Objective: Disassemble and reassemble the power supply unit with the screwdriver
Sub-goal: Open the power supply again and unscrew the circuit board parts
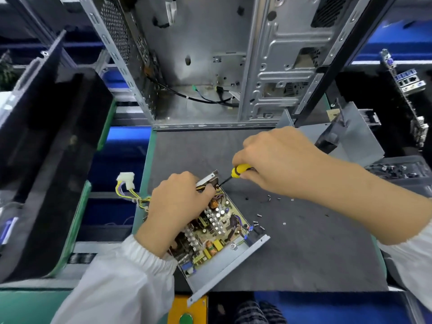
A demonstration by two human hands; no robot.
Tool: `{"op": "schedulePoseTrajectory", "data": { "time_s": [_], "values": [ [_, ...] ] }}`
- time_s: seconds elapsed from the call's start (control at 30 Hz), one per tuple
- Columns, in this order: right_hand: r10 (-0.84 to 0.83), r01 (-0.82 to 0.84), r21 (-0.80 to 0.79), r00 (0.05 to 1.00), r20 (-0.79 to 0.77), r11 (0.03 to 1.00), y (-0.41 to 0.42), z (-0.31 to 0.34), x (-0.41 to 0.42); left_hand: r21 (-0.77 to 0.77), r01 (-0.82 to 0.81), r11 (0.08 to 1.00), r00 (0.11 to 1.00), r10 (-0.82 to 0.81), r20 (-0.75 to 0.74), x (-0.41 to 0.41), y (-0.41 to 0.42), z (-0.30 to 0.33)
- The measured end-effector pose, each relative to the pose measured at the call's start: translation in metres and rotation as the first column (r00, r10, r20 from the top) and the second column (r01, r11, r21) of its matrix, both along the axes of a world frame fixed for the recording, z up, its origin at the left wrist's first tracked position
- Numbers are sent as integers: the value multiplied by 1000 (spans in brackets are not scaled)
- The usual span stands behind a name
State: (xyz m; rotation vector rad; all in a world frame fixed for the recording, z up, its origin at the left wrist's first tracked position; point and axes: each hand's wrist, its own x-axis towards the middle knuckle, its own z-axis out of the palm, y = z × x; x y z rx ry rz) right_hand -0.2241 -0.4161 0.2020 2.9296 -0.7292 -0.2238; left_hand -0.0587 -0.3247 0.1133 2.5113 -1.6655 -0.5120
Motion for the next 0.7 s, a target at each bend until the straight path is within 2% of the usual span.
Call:
{"op": "schedulePoseTrajectory", "data": {
  "time_s": [0.13, 0.37, 0.53, 0.7],
  "values": [
    [5, -5, 9, 999, -37, 1000, -1, 0, 4, 17, 6, 1000, 996, -5, -84, 4, -3, 1],
    [-5, 6, 47, 999, -33, 999, -1, -3, 6, 0, 7, 1000, 996, -7, -85, 3, -2, 1],
    [-12, 14, 21, 994, -113, 1000, 2, 0, 11, -8, 0, 1000, 997, -1, -77, 2, -1, 3],
    [102, -105, -12, 980, -172, 994, 4, 5, 40, 8, 3, 1000, 997, -2, -76, 0, -1, 6]
  ]
}}
